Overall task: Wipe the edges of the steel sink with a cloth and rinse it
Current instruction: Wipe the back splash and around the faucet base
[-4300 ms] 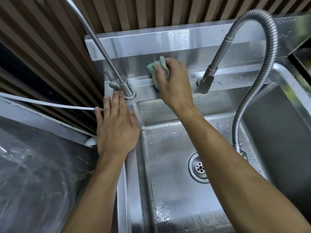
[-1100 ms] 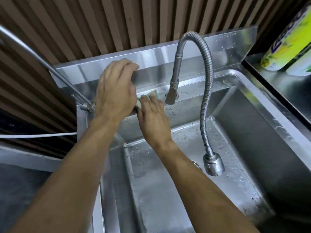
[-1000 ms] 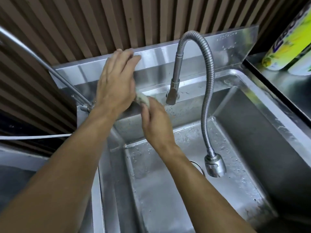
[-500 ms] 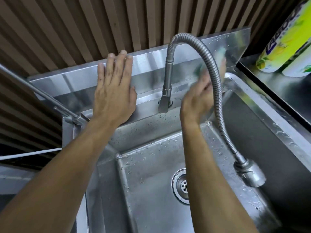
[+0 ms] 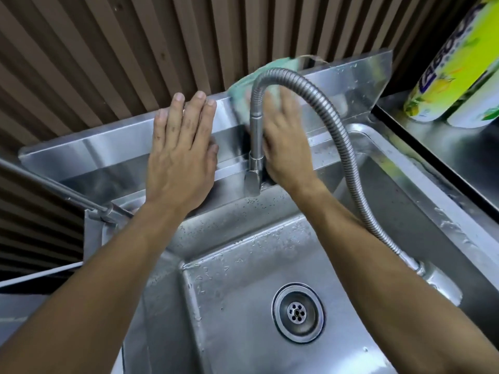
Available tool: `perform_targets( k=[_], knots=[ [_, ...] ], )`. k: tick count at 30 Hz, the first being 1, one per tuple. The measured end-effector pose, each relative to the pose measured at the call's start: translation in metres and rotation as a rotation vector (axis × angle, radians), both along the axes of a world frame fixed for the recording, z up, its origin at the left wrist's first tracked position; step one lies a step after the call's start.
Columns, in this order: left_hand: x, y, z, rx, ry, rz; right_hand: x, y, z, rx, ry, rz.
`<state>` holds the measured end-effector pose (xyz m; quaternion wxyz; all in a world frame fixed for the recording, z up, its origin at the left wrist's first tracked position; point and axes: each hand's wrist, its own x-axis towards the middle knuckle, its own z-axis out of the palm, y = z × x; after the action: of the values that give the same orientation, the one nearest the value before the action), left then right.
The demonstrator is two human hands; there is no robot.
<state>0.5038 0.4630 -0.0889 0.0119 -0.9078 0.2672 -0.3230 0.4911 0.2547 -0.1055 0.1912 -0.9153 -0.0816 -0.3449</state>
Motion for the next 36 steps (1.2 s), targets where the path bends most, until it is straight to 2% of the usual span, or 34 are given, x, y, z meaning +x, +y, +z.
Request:
perform_targets(
  k=[2,3,6,7,9,12,14,15,19,21,23,25,29,34,36],
  knots=[
    [-0.001,-0.003,0.002,-0.023,0.006,-0.001,-0.003,-0.016,-0.006,-0.163,-0.039,0.010],
    [0.000,-0.005,0.004,-0.024,0.004,-0.023,-0.001,-0.029,-0.008,-0.122,-0.028,-0.061],
    [0.010,-0.009,0.013,0.037,-0.039,-0.127,0.004,-0.053,-0.002,0.203,0.064,-0.304],
    [0.014,-0.011,0.015,0.062,-0.052,-0.137,0.004,-0.048,0.000,0.305,0.078,-0.321],
    [0.019,-0.014,0.012,0.098,-0.066,-0.116,0.002,-0.020,0.005,0.421,0.075,-0.223],
    [0.021,-0.015,0.004,0.104,-0.086,-0.086,-0.004,0.010,0.002,0.263,0.073,0.013],
    [0.022,-0.015,0.003,0.096,-0.098,-0.089,-0.001,-0.005,-0.005,0.075,0.035,0.002],
    [0.022,-0.015,0.003,0.093,-0.100,-0.094,0.002,-0.016,-0.007,0.087,0.047,-0.046],
    [0.023,-0.012,0.000,0.098,-0.101,-0.101,0.006,-0.016,-0.002,0.533,0.067,-0.202],
    [0.023,-0.013,0.000,0.089,-0.110,-0.102,0.009,0.003,0.004,0.462,0.099,-0.118],
    [0.022,-0.013,0.001,0.085,-0.098,-0.110,0.012,0.004,0.001,0.208,0.110,0.007],
    [0.023,-0.012,0.002,0.093,-0.078,-0.108,0.018,-0.011,0.001,0.128,0.051,-0.006],
    [0.021,-0.010,0.004,0.104,-0.060,-0.116,0.016,-0.015,0.012,0.511,-0.027,-0.191],
    [0.019,-0.009,0.007,0.115,-0.071,-0.118,0.002,0.003,0.001,0.538,0.038,-0.103],
    [0.019,-0.009,0.007,0.128,-0.065,-0.117,-0.009,0.007,0.003,0.620,0.030,-0.096]
  ],
)
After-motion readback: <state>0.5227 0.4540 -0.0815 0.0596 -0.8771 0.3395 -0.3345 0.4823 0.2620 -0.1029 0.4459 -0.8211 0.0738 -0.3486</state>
